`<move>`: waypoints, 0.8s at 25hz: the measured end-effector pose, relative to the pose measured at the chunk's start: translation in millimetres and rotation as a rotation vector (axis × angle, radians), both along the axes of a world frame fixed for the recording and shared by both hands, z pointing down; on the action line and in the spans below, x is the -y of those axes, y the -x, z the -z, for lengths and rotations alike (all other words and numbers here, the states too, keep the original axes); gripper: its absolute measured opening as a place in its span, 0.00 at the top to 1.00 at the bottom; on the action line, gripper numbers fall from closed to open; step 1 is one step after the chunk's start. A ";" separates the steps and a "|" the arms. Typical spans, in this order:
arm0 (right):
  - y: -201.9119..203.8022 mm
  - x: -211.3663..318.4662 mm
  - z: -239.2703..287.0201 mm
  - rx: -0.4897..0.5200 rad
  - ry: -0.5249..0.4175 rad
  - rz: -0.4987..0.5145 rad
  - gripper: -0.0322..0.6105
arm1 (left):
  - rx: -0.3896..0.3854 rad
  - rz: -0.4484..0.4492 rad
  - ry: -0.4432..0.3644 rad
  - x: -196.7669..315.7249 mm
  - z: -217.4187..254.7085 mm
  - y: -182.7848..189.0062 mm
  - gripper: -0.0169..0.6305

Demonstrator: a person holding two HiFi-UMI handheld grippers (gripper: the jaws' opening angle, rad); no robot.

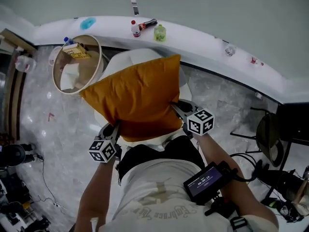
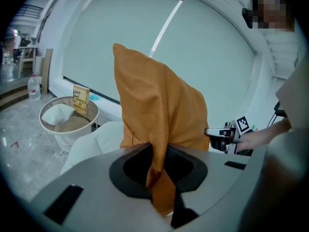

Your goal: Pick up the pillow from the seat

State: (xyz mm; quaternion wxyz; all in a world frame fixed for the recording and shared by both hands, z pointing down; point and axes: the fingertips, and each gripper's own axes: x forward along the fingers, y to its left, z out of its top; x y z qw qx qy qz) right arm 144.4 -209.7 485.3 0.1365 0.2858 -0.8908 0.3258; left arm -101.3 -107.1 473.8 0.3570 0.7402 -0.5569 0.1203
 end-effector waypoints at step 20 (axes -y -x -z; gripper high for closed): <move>-36.6 -3.0 83.0 0.055 -0.118 0.036 0.84 | 0.005 0.087 -0.094 -18.6 69.1 -41.6 0.86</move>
